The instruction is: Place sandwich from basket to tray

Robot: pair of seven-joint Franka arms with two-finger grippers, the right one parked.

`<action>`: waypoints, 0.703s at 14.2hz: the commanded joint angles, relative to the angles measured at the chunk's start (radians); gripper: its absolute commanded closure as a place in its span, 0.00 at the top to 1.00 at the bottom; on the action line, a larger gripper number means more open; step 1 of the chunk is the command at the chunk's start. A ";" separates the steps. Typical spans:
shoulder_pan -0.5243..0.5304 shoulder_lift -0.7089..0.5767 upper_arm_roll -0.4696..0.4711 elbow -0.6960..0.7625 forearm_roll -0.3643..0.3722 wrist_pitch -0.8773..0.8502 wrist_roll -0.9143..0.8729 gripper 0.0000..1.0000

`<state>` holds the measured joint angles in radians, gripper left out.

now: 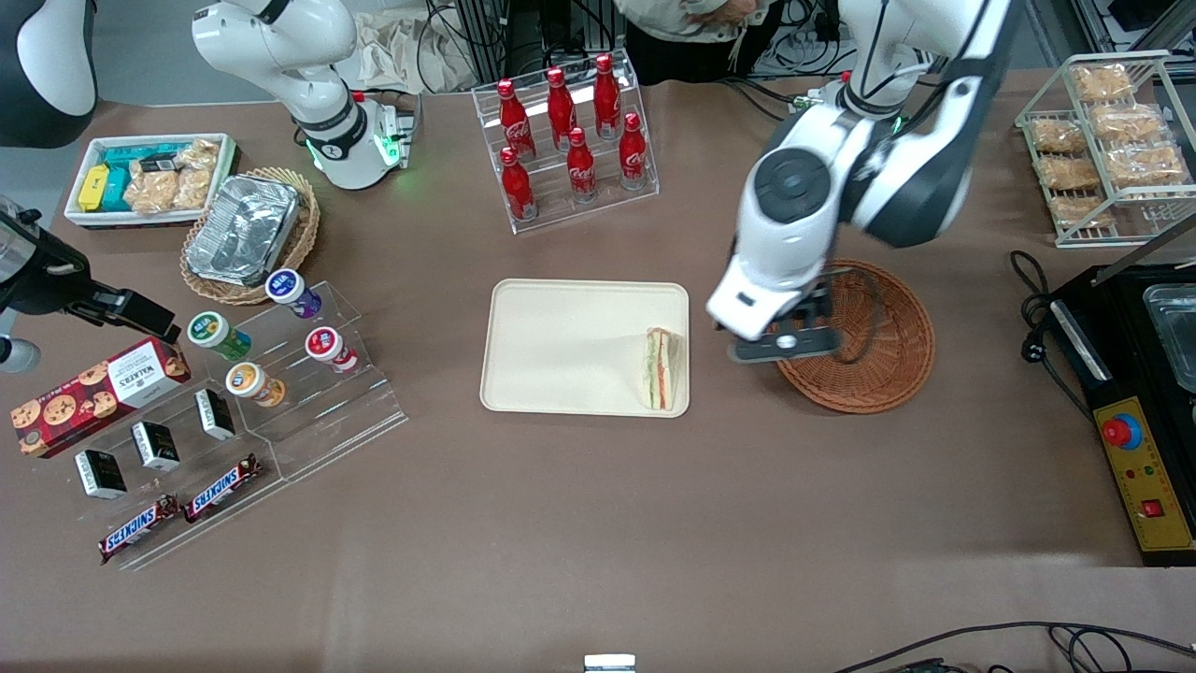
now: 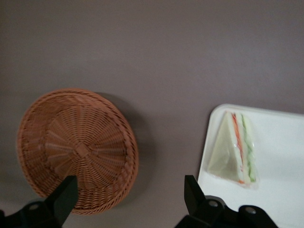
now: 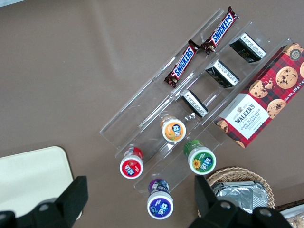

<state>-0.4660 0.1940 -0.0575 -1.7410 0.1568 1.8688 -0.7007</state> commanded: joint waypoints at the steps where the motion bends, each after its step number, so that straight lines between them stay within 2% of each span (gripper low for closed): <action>1: 0.003 -0.077 0.077 -0.018 0.007 -0.060 -0.034 0.99; 5: 0.134 -0.189 0.093 -0.018 -0.046 -0.161 0.215 0.99; 10: 0.320 -0.278 0.091 0.018 -0.051 -0.310 0.533 0.99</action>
<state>-0.2083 -0.0555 0.0444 -1.7356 0.1228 1.6138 -0.2845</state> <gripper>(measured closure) 0.004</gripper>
